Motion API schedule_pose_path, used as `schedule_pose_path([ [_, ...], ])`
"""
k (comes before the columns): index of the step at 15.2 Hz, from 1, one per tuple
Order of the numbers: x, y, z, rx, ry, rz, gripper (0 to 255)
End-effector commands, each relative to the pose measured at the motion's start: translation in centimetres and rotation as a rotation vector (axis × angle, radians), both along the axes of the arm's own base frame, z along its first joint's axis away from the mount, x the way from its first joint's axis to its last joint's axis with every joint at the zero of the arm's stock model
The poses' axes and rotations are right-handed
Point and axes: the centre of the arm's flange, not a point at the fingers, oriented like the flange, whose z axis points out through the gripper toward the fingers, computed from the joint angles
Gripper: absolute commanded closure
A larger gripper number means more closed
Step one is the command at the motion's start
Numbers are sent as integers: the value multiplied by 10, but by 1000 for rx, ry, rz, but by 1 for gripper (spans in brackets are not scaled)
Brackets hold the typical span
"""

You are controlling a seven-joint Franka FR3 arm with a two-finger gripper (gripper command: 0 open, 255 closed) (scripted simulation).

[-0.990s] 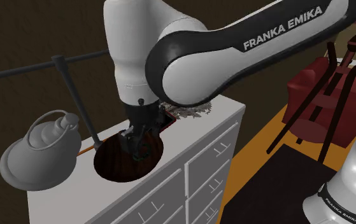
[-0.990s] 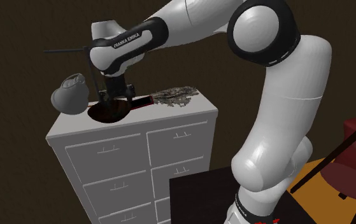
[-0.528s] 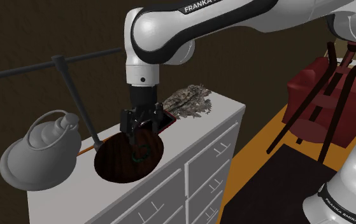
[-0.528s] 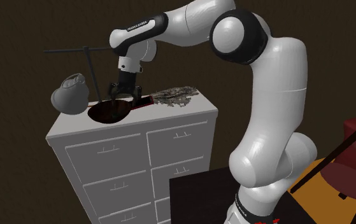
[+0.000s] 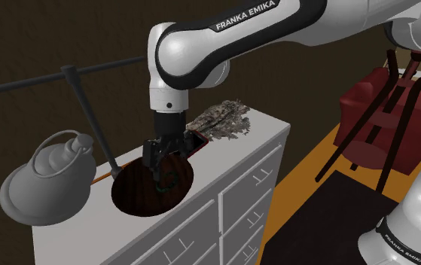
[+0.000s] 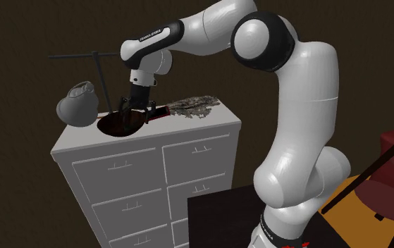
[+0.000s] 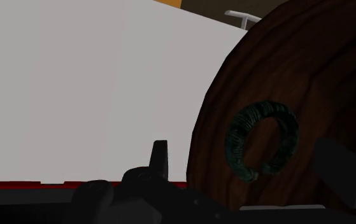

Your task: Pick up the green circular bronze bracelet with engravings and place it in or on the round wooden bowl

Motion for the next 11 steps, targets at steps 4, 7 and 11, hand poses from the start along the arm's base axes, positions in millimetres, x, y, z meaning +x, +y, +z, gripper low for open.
schedule_pose_path([
  [4,0,0,0,0,0,0,255],
  [7,0,0,0,0,0,0,255],
  [11,0,-1,0,0,0,0,255],
])
